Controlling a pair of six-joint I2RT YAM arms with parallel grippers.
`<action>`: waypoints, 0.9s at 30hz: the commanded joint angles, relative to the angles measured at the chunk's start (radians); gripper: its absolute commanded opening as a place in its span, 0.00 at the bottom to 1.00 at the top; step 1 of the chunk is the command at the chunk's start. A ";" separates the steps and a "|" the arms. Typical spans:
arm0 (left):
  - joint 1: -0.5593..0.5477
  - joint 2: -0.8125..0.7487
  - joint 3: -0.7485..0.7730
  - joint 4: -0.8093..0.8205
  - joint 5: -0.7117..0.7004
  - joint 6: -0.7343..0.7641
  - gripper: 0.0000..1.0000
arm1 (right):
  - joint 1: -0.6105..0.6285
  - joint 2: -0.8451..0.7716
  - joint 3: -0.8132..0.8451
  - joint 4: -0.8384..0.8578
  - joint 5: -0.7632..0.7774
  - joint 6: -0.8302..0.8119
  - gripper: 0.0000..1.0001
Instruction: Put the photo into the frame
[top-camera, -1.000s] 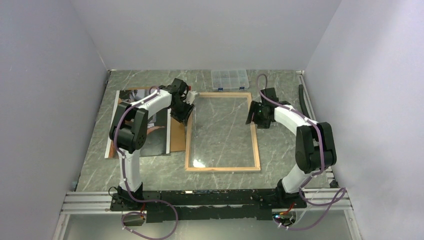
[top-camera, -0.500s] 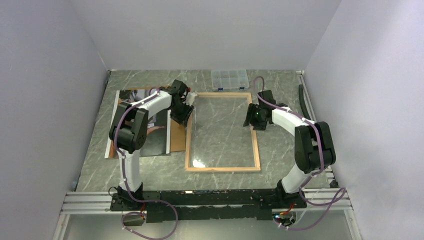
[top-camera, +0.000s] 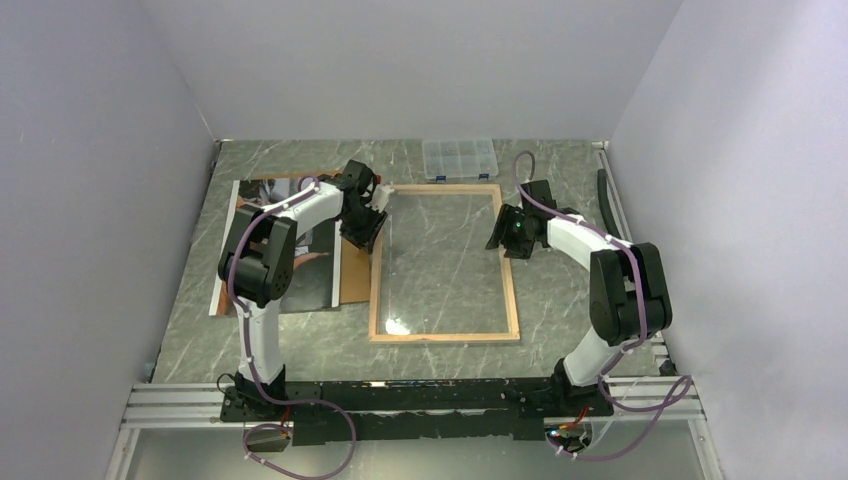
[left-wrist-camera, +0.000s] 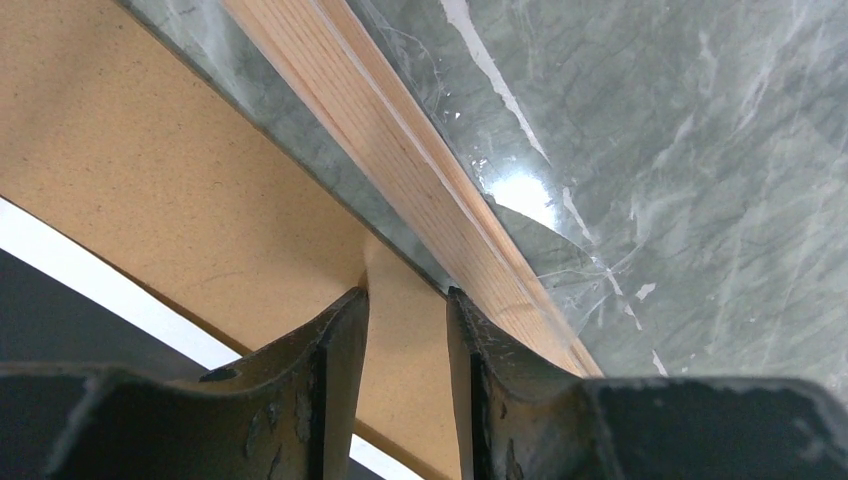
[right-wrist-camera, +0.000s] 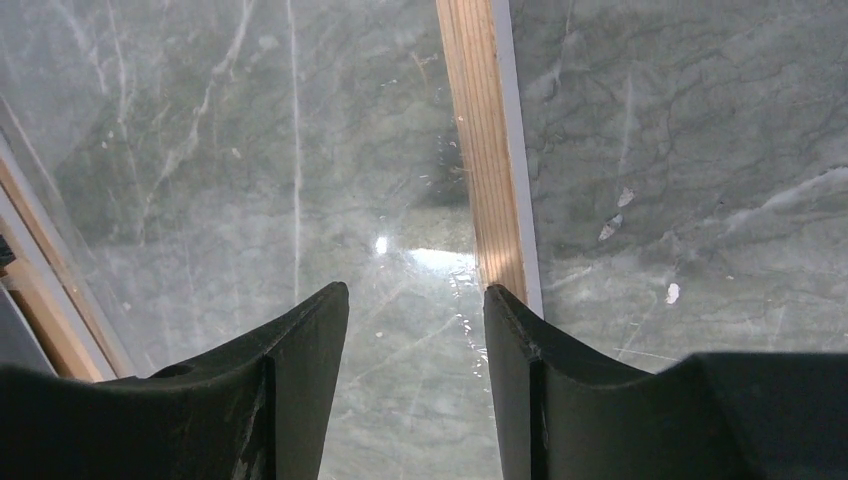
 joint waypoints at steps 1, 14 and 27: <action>-0.033 0.025 -0.020 0.046 0.044 -0.019 0.41 | 0.028 0.001 -0.013 0.126 -0.226 0.076 0.55; -0.033 0.025 -0.015 0.043 0.025 -0.007 0.41 | 0.028 -0.092 -0.015 0.166 -0.338 0.108 0.54; -0.008 -0.007 0.009 0.009 0.029 0.001 0.40 | 0.020 0.006 0.139 -0.079 0.144 -0.087 0.60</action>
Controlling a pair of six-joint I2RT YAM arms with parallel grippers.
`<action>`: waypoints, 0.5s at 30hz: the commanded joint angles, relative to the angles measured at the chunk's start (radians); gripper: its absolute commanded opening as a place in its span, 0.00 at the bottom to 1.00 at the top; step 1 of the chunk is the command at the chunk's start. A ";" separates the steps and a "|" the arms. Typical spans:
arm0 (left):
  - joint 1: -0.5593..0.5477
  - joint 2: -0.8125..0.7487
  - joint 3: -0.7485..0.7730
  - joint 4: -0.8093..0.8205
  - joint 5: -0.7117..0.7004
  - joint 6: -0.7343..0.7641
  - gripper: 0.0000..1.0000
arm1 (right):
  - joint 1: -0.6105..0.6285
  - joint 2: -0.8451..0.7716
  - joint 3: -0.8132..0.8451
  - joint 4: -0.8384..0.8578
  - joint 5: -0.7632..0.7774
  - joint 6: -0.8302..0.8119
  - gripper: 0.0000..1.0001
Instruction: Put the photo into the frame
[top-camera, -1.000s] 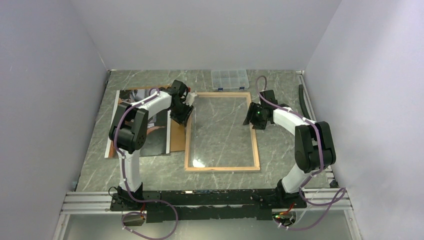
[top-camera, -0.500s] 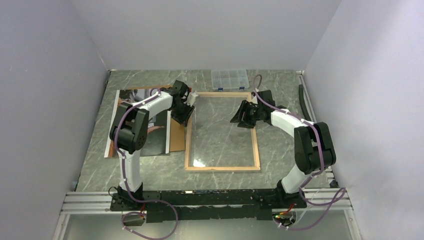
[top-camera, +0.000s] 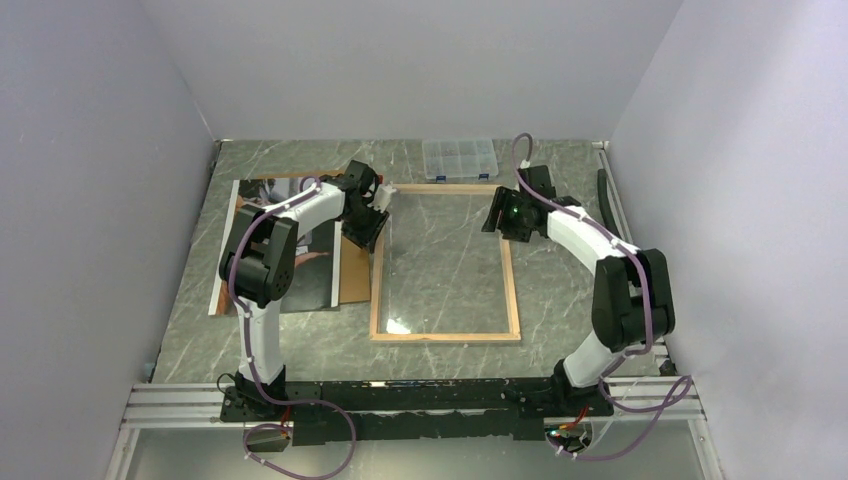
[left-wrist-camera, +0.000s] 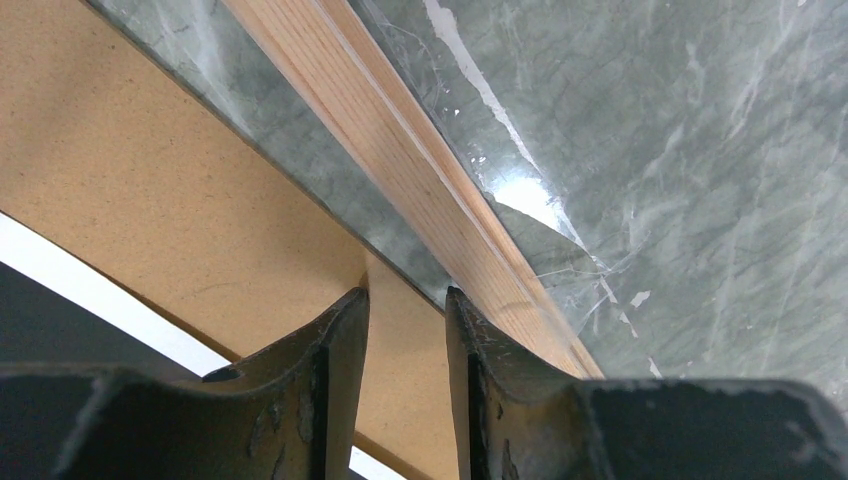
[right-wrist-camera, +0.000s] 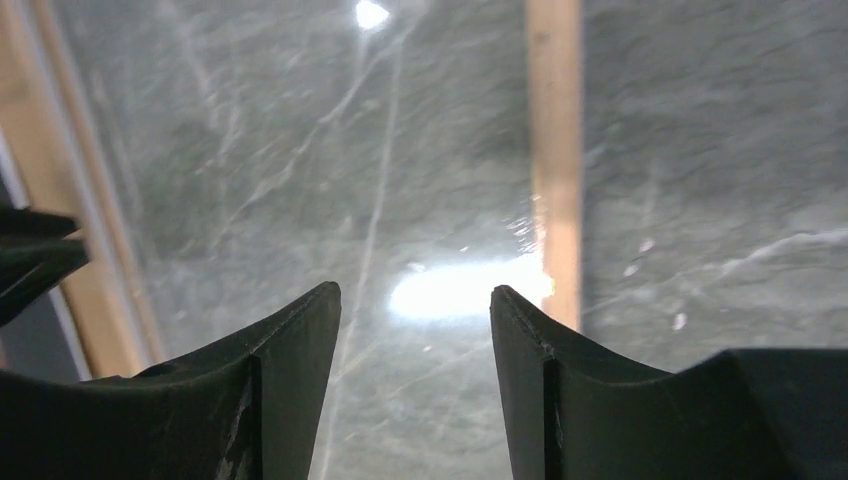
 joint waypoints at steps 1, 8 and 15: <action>0.002 -0.008 0.012 -0.006 0.042 -0.001 0.40 | -0.004 0.082 0.059 -0.063 0.152 -0.073 0.60; 0.001 0.008 0.019 -0.002 0.050 -0.005 0.40 | -0.003 0.144 0.008 -0.016 0.108 -0.058 0.60; -0.009 0.037 0.023 0.006 0.051 -0.006 0.40 | -0.004 0.161 -0.020 0.046 -0.030 -0.031 0.58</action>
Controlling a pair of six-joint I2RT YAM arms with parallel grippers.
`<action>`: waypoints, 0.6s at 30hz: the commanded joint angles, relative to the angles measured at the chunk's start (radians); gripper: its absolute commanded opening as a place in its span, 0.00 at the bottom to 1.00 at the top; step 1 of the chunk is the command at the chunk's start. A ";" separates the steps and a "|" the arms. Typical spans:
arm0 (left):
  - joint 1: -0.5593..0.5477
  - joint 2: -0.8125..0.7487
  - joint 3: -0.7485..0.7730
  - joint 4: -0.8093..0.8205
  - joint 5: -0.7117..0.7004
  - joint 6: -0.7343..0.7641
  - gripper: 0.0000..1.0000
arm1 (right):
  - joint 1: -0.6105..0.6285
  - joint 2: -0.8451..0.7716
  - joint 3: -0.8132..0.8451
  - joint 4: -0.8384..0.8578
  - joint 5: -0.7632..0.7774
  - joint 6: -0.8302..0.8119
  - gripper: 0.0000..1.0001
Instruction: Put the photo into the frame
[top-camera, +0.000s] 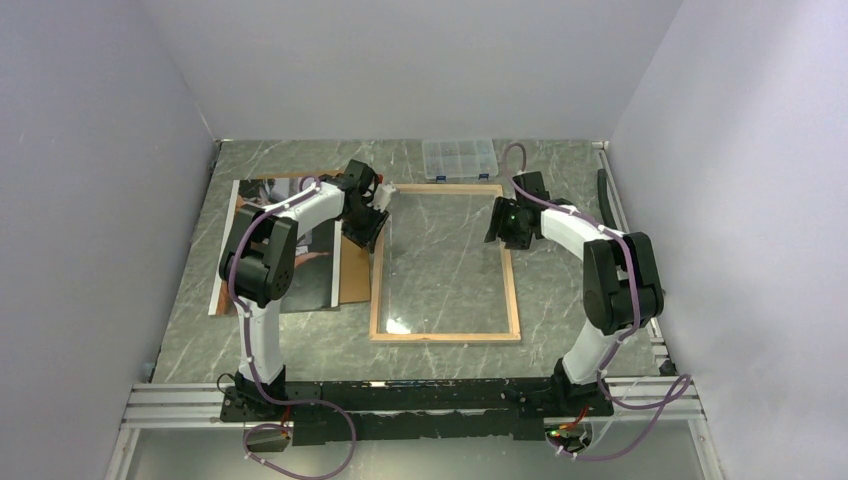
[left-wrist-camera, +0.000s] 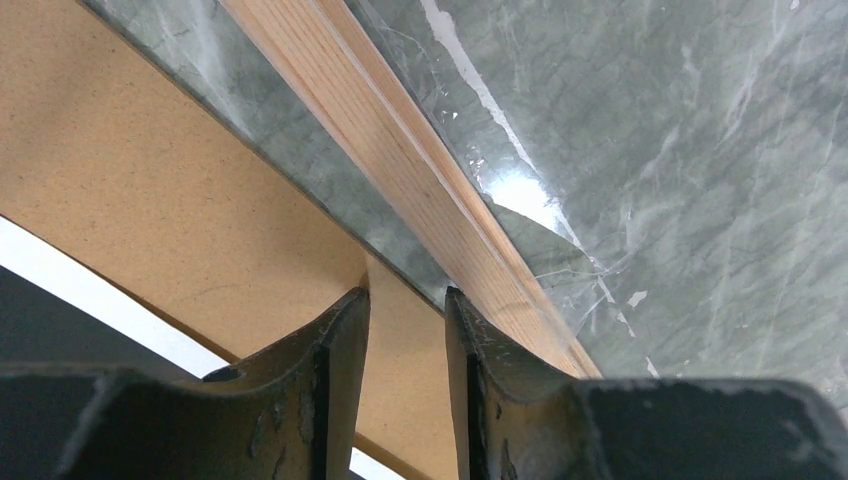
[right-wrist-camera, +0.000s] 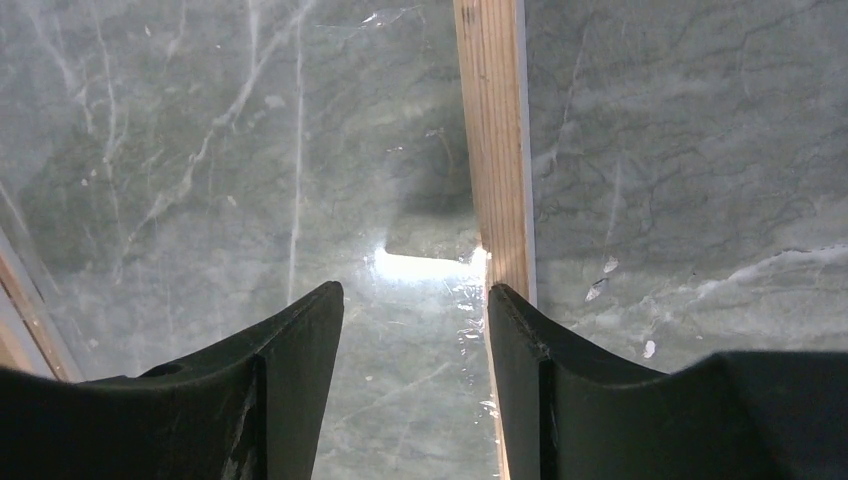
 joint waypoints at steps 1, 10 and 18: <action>-0.017 0.040 0.023 0.008 0.037 -0.007 0.40 | 0.000 0.030 -0.028 0.046 -0.127 0.024 0.58; -0.032 0.074 0.053 0.011 0.038 -0.008 0.39 | 0.014 0.007 -0.050 0.168 -0.362 0.122 0.55; -0.032 0.078 0.060 0.010 0.034 -0.011 0.39 | 0.016 -0.061 -0.037 0.244 -0.533 0.173 0.55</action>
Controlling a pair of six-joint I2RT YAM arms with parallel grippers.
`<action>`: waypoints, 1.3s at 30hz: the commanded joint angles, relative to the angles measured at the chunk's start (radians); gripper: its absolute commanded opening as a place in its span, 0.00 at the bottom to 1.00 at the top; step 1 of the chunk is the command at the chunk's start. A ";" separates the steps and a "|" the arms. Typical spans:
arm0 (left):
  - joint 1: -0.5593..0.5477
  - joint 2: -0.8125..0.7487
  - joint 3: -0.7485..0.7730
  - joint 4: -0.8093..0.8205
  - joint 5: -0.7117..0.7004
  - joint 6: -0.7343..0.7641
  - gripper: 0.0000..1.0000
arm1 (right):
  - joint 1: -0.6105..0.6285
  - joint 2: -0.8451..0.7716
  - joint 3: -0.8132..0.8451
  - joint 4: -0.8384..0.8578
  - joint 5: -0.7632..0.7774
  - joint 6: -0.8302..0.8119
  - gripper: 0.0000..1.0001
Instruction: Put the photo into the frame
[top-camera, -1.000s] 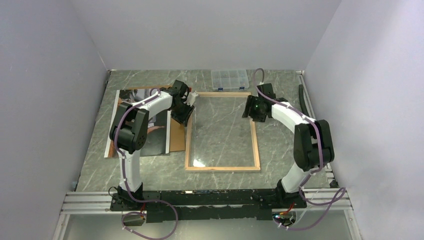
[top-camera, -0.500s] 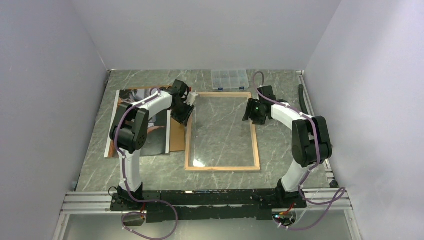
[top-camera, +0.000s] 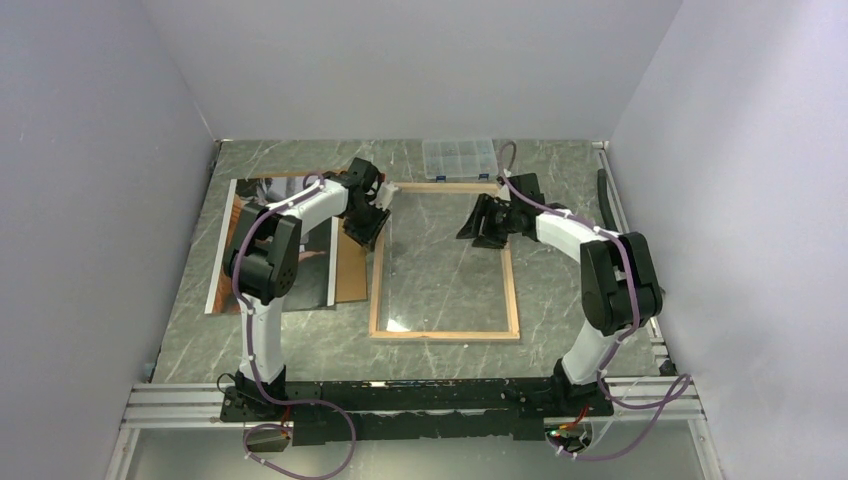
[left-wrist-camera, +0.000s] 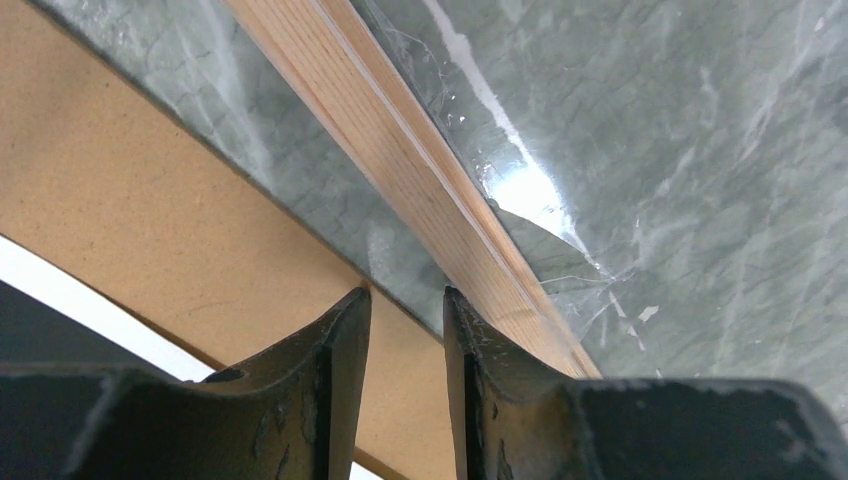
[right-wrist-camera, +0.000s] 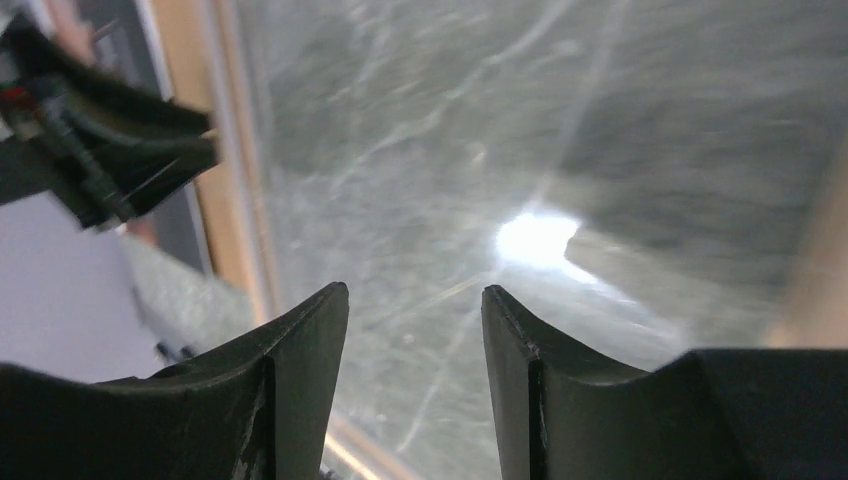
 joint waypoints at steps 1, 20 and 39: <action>-0.025 0.043 0.007 0.046 0.069 -0.013 0.39 | 0.008 -0.068 -0.002 0.097 -0.194 0.062 0.55; -0.001 -0.009 -0.014 0.033 0.074 -0.015 0.39 | -0.196 -0.098 -0.166 0.016 0.126 -0.037 1.00; -0.051 0.081 -0.028 0.062 0.116 -0.029 0.37 | -0.106 -0.301 -0.178 0.209 -0.205 0.263 0.95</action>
